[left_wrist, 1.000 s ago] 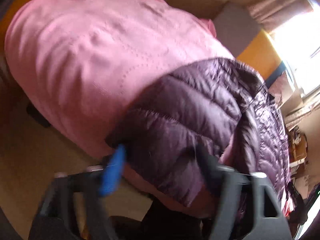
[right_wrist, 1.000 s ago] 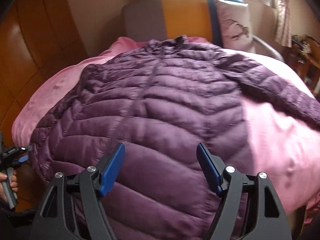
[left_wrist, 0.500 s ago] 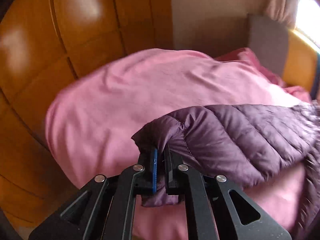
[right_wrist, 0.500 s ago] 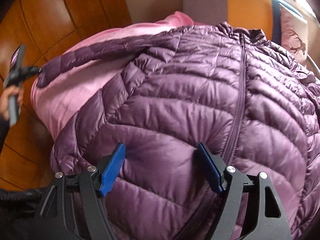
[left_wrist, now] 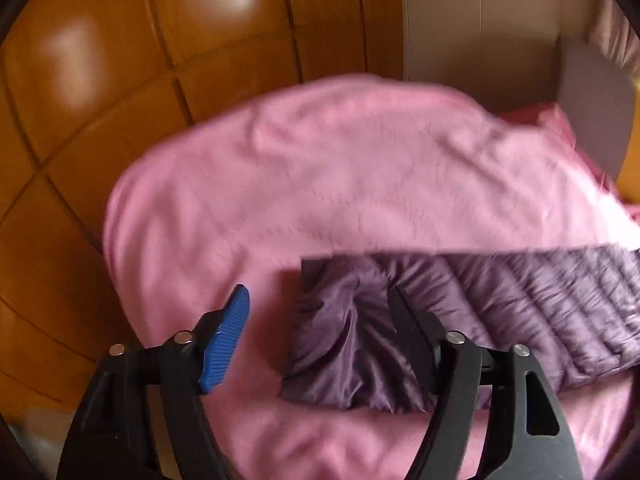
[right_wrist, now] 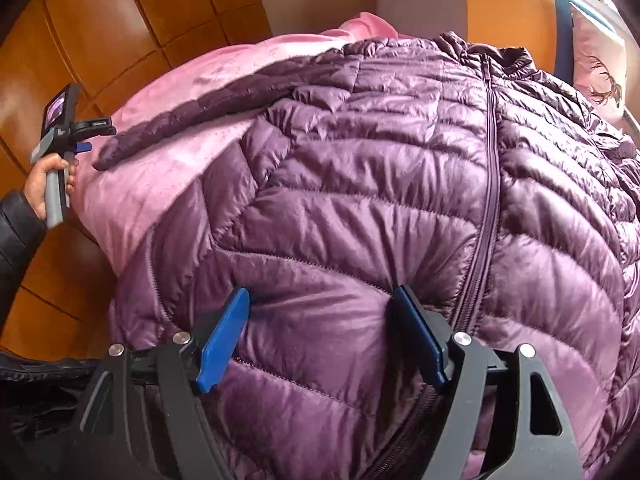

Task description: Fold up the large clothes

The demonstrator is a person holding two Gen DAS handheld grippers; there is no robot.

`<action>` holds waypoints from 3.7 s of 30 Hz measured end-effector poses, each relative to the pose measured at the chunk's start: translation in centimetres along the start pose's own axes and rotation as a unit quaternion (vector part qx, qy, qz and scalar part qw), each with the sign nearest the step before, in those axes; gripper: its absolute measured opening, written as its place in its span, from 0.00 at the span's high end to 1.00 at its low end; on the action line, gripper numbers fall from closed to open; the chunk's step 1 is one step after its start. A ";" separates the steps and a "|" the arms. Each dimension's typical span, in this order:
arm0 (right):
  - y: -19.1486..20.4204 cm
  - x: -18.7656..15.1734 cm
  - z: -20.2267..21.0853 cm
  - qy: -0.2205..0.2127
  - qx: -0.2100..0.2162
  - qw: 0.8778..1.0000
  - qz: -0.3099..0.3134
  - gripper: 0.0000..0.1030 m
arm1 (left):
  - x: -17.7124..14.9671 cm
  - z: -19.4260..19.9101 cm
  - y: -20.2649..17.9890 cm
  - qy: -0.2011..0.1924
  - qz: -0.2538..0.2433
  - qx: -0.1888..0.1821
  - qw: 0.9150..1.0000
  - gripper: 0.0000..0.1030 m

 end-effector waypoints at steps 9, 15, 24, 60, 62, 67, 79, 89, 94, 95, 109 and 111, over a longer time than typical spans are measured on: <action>-17.1 -4.0 6.3 -0.030 -0.180 0.959 -0.216 0.20 | -3.9 8.5 -10.3 -0.027 -0.051 -0.256 0.965 0.31; -20.9 -9.0 6.5 0.007 -0.184 0.952 -0.244 0.54 | -11.5 12.0 -21.0 0.025 -0.181 -0.390 0.902 0.51; -18.8 -11.8 7.2 0.018 -0.150 0.971 -0.187 0.88 | -20.5 11.8 -25.5 0.112 -0.272 -0.388 0.873 0.67; -51.8 -12.2 11.9 -0.074 -0.329 0.726 -0.599 0.95 | -16.7 9.1 -26.4 0.141 -0.193 -0.351 0.905 0.53; -50.1 -10.8 13.1 -0.097 -0.323 0.744 -0.576 0.95 | -16.3 9.5 -26.2 0.135 -0.185 -0.354 0.907 0.44; -45.0 -4.1 14.6 -0.143 -0.298 0.817 -0.473 0.95 | -15.1 11.2 -26.6 0.088 -0.195 -0.362 0.907 0.28; -26.1 12.2 2.5 -0.111 -0.156 0.951 -0.244 0.95 | -12.5 11.5 -28.7 0.079 -0.188 -0.395 0.896 0.40; -15.2 17.0 -6.7 -0.057 -0.089 0.984 -0.143 0.77 | -11.5 10.9 -29.3 0.098 -0.176 -0.441 0.875 0.57; -14.2 16.5 -5.9 -0.080 -0.074 0.984 -0.143 0.34 | -10.4 10.6 -30.4 0.103 -0.164 -0.462 0.865 0.57; -14.1 15.9 -5.3 -0.085 -0.068 0.983 -0.147 0.34 | -10.2 10.5 -30.8 0.107 -0.161 -0.468 0.862 0.57; -25.5 2.0 1.1 -0.147 0.055 0.897 -0.414 0.02 | -8.0 5.9 -44.1 0.160 -0.171 -0.478 0.847 0.27; -27.0 1.4 0.7 -0.155 0.072 0.879 -0.446 0.02 | -7.8 5.3 -45.7 0.162 -0.164 -0.476 0.849 0.25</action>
Point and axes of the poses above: each gripper's, at about its wrist camera, not at the fingertips, and z roughly against the way its jaws point, y to its left, x to its top, the point moved 2 cm from there along -z, roughly the way its jaws point, and after that the axes turned 9 degrees about -x, right-handed, at the moved point
